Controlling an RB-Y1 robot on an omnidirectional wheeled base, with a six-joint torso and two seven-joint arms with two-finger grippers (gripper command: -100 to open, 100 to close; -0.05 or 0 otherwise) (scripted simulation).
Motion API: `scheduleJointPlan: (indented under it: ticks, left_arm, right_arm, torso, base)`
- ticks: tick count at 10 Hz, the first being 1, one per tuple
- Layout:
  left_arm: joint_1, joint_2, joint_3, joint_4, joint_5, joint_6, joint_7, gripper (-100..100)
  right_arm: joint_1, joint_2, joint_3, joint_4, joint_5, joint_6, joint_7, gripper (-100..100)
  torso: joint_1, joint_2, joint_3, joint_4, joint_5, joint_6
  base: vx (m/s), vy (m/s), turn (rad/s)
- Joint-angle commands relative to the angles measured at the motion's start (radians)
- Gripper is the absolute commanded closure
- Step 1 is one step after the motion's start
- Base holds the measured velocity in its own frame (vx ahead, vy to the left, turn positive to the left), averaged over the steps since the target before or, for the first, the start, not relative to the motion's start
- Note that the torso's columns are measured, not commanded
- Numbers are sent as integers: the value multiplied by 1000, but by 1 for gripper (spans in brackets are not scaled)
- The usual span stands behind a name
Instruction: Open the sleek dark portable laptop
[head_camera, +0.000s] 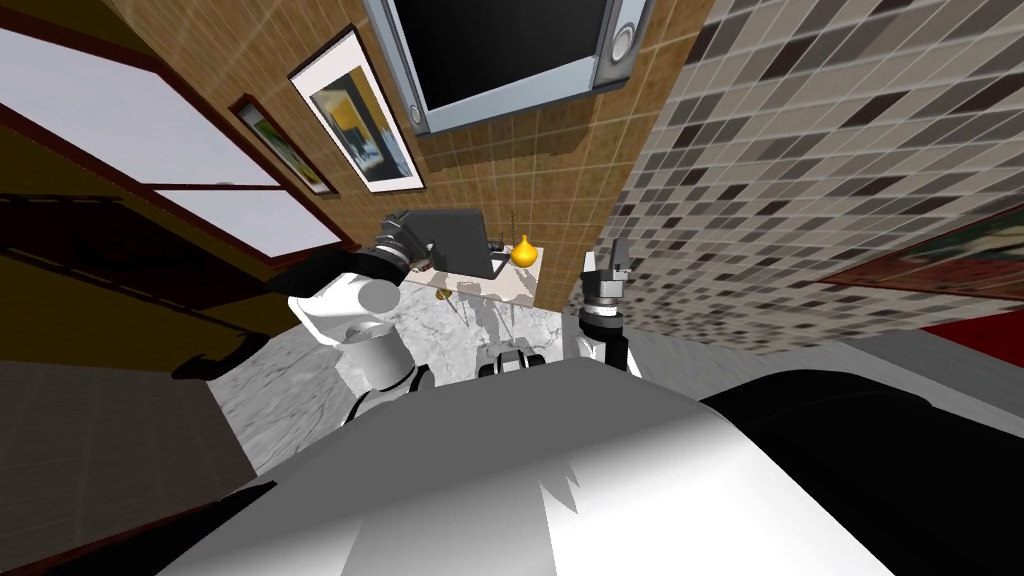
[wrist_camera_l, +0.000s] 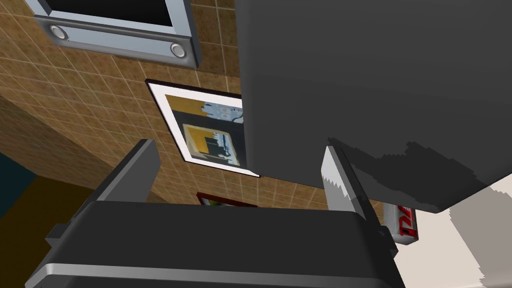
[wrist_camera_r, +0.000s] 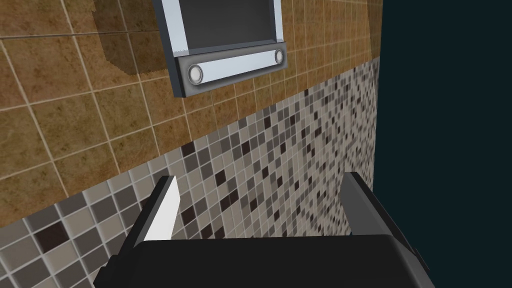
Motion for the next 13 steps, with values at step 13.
scheduleJointPlan:
  ticks: [13]
  left_arm:
    - [-248, 19, 57, 40, 69, 396, -15, -100]
  right_arm:
    - [0, 0, 0, 0, 0, 0, 0, 0]
  torso:
    - [2, 0, 0, 0, 0, 0]
  base:
    - [17, -63, 34]
